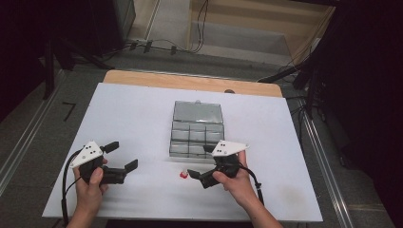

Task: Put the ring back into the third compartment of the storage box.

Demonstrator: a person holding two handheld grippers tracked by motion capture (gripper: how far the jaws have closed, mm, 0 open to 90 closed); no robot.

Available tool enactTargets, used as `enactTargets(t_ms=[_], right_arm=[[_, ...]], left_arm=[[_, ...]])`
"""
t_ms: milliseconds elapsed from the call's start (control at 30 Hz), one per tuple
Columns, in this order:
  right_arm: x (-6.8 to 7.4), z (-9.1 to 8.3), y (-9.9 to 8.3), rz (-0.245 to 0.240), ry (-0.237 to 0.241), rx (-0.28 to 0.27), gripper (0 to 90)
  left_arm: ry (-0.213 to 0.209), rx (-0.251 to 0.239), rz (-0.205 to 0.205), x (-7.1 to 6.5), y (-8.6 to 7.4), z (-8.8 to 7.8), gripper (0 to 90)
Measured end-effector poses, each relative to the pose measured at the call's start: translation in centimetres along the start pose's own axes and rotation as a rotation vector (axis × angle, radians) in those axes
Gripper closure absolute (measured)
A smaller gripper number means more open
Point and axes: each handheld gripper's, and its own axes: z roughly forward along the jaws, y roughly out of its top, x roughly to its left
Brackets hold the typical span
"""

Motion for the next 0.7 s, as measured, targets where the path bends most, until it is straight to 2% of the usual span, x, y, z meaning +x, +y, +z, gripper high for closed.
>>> enactTargets(t_ms=[100,233,367,467,567,700], right_arm=[[0.4,0.4,0.1,0.0,0.011,0.004,7.7],[0.7,0.7,0.0,0.02,0.002,0.006,21.7],[0.6,1.0,-0.1,0.012,-0.002,0.017,39.4],[0.6,1.3,-0.2,-0.006,0.003,0.031,48.9],[0.6,1.9,-0.4,-0.03,0.022,0.06,54.1],[0.7,2.8,-0.8,-0.022,0.027,0.105,55.3]], left_arm=[[0.0,0.005,0.001,0.1,0.0,0.2,0.0],[0.0,0.012,0.003,0.2,-0.1,0.4,0.0],[-0.003,0.016,0.002,0.3,-0.2,0.5,0.0],[-0.003,0.014,-0.002,0.4,-0.2,0.3,0.0],[-0.007,0.012,-0.008,0.6,-0.2,0.3,0.0],[-0.006,0.016,-0.007,0.7,-0.3,0.3,0.0]])
